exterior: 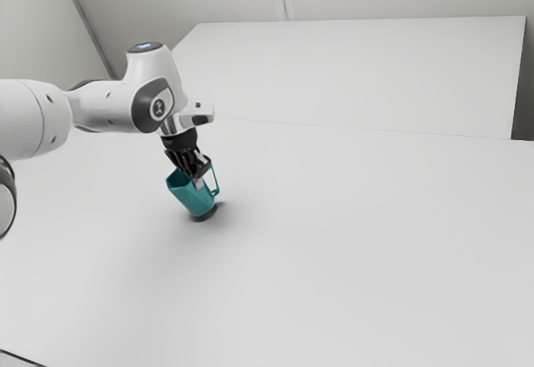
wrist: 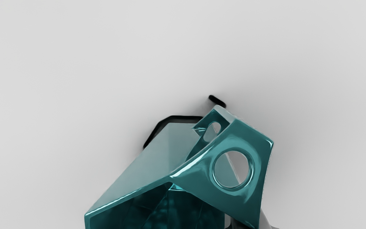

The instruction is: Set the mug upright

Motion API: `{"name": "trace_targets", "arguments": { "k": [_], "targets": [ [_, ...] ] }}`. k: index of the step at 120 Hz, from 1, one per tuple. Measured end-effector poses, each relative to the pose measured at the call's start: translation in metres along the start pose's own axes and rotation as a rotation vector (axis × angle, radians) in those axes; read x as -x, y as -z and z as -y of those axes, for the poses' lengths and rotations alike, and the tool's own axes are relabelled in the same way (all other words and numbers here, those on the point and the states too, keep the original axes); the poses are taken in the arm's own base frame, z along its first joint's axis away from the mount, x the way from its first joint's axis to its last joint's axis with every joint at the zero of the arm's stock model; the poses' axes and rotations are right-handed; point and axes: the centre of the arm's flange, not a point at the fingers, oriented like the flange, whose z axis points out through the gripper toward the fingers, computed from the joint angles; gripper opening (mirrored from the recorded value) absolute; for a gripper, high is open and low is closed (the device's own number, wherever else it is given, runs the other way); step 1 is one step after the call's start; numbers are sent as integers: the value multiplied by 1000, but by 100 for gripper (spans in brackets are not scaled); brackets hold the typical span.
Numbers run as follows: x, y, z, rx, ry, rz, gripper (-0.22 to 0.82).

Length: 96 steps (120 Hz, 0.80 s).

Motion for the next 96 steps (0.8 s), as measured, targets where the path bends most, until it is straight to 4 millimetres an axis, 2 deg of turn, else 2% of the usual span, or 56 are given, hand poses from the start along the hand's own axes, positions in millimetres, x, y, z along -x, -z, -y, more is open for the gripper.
{"name": "trace_targets", "arguments": {
  "k": [37, 64, 80, 96],
  "targets": [
    [-2, -7, 0, 3, 16, 2, -16],
    [-2, -4, 0, 4, 19, -5, -3],
    [-2, 7, -2, 2, 18, -25, 4],
    [-1, 31, -10, -3, 5, -64, 9]
  ]
}}
